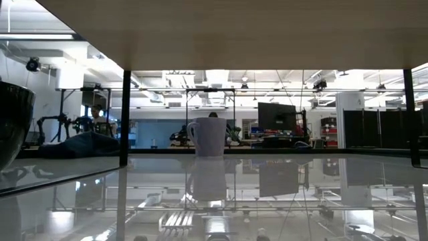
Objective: Stack small to large cups/mugs on shelf
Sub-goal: Put the yellow cup on the shelf
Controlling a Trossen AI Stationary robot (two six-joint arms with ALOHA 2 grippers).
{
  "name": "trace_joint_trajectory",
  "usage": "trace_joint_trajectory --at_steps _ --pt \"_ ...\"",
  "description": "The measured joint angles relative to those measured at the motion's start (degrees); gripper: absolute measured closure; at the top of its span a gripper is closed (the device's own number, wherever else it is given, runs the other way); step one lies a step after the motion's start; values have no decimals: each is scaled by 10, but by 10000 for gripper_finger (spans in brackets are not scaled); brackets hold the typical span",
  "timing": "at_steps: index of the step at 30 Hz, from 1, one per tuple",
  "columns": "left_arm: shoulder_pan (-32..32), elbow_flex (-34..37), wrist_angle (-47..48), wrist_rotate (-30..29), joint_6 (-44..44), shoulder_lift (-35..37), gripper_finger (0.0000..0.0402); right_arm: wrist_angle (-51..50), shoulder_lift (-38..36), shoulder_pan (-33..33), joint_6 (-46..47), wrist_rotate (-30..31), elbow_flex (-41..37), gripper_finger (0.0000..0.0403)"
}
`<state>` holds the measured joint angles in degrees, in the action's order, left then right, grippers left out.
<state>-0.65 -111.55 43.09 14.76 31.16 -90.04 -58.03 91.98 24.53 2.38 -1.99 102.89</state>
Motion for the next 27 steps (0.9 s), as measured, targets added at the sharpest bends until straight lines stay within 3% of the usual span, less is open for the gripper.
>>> trace_joint_trajectory --at_steps 10,27 --pt "25 1 -1 60 10 -30 295 1 15 1 -49 -15 0 394" --pt "27 8 -2 62 9 -30 295 13 33 1 -38 -28 0 392"
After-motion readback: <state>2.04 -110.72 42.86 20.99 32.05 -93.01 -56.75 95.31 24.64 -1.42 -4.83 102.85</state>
